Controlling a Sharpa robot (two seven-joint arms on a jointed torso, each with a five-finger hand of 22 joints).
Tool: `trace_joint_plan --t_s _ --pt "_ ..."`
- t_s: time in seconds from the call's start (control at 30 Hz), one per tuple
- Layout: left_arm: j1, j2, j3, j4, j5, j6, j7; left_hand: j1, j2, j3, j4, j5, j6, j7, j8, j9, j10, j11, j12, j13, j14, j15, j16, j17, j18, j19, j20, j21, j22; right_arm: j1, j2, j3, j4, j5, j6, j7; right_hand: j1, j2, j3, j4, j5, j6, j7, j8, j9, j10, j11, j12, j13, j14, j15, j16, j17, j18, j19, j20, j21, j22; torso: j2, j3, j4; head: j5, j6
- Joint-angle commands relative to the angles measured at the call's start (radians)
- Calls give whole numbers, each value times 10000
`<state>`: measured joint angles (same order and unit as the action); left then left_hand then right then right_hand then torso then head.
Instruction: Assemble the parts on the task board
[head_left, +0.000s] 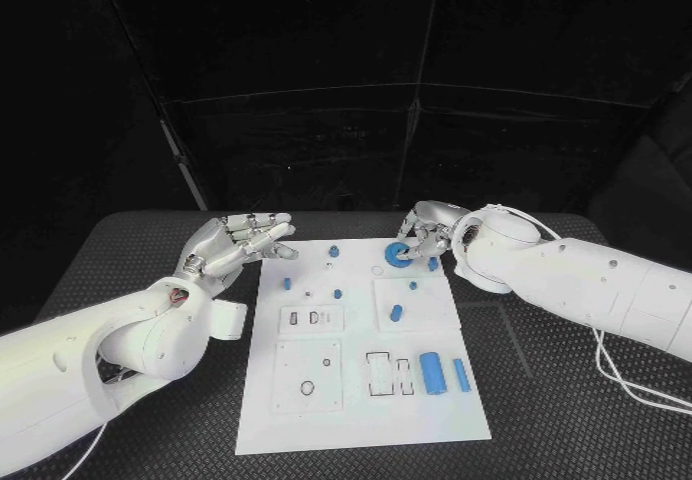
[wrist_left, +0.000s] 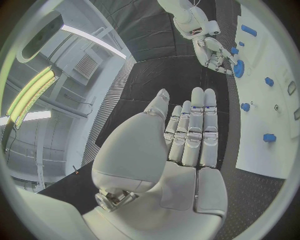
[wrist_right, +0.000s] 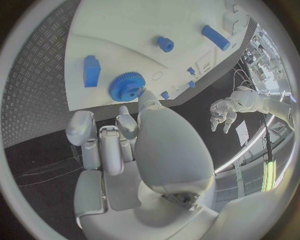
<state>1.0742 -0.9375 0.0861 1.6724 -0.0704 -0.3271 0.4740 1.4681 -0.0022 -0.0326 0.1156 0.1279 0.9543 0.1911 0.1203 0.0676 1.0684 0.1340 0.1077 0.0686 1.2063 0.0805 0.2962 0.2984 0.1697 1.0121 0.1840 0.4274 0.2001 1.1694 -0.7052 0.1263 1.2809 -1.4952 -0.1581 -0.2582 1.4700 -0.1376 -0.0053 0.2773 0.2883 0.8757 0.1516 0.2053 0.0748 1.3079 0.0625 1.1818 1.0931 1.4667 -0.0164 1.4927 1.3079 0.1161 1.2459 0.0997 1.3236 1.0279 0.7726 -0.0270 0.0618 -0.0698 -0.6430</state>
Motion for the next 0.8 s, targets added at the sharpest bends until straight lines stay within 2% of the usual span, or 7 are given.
trace_joint_plan --t_s 0.03,0.33,0.6,0.73,0.77,0.8 --pt "12 19 11 3 -42 133 39 -3 42 7 -62 -52 15 57 -56 -13 17 75 -67 -10 -69 -27 -33 9 98 -86 -13 56 12 3 37 7 -12 -342 276 9 95 14 -17 -72 32 54 4 62 -17 58 11 68 34 706 60 39 850 -87 64 -6 42 24 2 -4 16 -4 -24" --pt "10 20 11 -12 -42 131 36 8 58 20 -73 -48 22 54 -63 -12 27 73 -78 -7 -79 -28 -42 25 101 -96 -10 58 13 -41 82 5 -53 -368 520 7 75 -14 -41 -68 -2 26 15 54 -29 65 23 148 126 712 70 60 893 -90 66 1 51 38 2 -4 7 5 -60" --pt "10 20 11 -22 -42 129 32 8 58 20 -73 -48 22 54 -63 -12 27 73 -78 -7 -79 -28 -42 25 101 -96 -10 58 13 -51 96 5 -106 -358 616 -22 76 16 -34 -67 -37 49 14 72 -29 105 26 256 250 717 76 79 933 -93 70 7 59 53 -4 -4 24 -1 -88" --pt "10 22 11 -30 -42 128 30 8 58 20 -73 -48 22 54 -63 -12 27 73 -78 -7 -79 -28 -42 25 101 -96 -10 58 13 -53 115 5 -133 -386 522 -40 267 219 106 -184 14 210 -5 166 -12 157 4 432 458 723 64 109 994 -100 97 5 94 113 -4 -4 22 0 -97" --pt "10 22 11 -32 -42 128 30 8 58 20 -73 -48 22 54 -63 -12 27 73 -78 -7 -79 -28 -42 25 101 -96 -10 58 13 -54 117 5 -136 -418 439 -39 422 343 219 -275 -68 297 -15 209 -2 185 -12 492 533 726 51 118 1013 -105 117 -3 113 148 -4 -4 22 0 -97" --pt "10 23 11 -35 -42 128 30 8 58 20 -73 -48 22 54 -63 -12 27 73 -78 -7 -79 -28 -42 25 101 -96 -10 58 13 -54 120 5 -135 -483 312 -28 577 502 382 -376 -424 384 -20 241 -2 197 -18 536 592 727 34 127 1032 -117 136 -12 133 180 -5 -4 21 2 -99"
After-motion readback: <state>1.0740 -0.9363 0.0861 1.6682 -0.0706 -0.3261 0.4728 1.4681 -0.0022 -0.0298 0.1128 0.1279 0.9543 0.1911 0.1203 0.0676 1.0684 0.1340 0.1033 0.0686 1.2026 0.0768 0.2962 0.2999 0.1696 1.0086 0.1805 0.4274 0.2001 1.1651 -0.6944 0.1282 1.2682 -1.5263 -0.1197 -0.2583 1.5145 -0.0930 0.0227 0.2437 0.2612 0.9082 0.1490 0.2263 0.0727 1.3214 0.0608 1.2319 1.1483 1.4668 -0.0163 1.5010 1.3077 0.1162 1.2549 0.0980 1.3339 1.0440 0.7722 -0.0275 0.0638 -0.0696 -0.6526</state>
